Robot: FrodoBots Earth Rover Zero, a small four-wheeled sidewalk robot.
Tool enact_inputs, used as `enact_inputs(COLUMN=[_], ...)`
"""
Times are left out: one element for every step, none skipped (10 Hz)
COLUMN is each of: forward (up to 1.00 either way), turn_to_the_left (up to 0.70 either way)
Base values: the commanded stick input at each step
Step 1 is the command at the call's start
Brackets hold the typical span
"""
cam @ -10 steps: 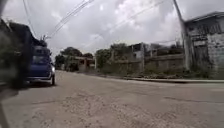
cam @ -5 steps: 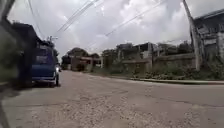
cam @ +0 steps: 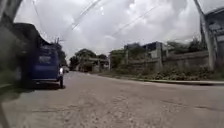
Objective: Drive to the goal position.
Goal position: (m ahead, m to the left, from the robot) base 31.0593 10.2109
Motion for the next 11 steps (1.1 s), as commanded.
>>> enact_inputs(forward=[0.7,0.7,0.7,0.7,0.7,0.7,0.7,0.7,0.7,0.7,0.7], turn_to_the_left=[0.14,0.35,0.35,0.35,0.35,0.33,0.12,0.04,0.0,0.0,0.0])
